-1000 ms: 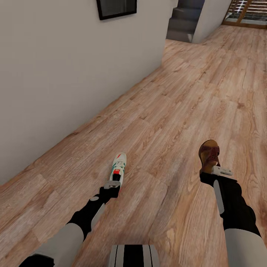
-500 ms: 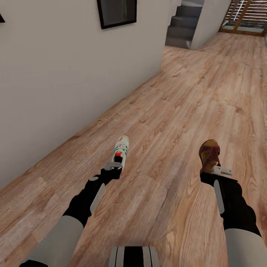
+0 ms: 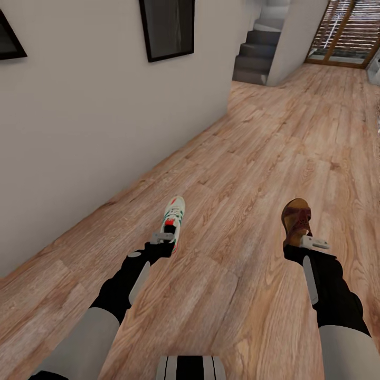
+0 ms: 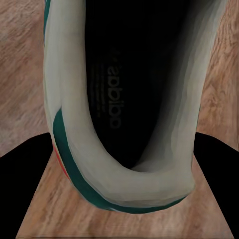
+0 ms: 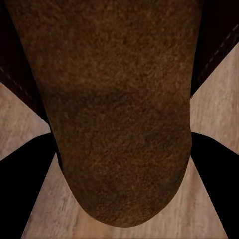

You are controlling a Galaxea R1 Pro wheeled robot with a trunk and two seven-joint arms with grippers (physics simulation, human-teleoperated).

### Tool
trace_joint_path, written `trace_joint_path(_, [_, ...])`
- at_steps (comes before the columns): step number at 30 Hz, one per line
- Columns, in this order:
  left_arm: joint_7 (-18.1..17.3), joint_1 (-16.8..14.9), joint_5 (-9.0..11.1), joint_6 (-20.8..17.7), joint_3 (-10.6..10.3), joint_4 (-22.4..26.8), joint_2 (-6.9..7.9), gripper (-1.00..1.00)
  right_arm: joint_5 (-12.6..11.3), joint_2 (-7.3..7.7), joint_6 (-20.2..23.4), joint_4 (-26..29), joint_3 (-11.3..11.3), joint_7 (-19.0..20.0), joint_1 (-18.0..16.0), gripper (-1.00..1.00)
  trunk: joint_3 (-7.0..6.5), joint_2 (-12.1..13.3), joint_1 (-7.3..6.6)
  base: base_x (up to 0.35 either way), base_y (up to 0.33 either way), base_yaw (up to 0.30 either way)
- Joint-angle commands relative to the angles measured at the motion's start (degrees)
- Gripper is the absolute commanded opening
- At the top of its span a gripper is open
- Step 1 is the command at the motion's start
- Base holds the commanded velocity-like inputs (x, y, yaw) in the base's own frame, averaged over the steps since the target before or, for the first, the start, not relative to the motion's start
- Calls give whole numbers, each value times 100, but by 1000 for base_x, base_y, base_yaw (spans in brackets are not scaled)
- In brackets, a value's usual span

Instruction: Pick up the two gym shoes and the two sandals from the corridor floor and place them onto the hallstand (shoe rack) in the corridor, making sure they are on the rack and not on the floor. Arrange them so the two gym shoes are next to each other and the two sandals are next to each other.

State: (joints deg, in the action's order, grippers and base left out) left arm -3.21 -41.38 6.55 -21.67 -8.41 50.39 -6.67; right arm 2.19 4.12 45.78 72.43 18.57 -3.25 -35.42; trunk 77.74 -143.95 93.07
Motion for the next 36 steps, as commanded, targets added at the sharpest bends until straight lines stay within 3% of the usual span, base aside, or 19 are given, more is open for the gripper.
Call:
trace_joint_path(1, [4, -1, 56, -56, -2, 6, 0, -100, 20, 1, 32, 3, -2, -1, -3, -100, -19, 0, -3, 0, 0, 0])
trace_joint_path(5, [2, -1, 57, -87, -3, 6, 0, -100, 25, 1, 29, 0, -2, -1, -3, -100, -107, 5, -14, 0, 0, 0])
trace_joint_path(31, [-4, -1, 48, -109, -3, 15, -1, -100, 43, 1, 29, -3, -2, -1, -4, -100, -107, 5, -14, 0, 0, 0])
trace_joint_path(36, [-4, -1, 50, -109, -3, 15, -1, -100, 46, 1, 27, -1, -2, -1, -4, -100, -218, 12, -26, 0, 0, -2])
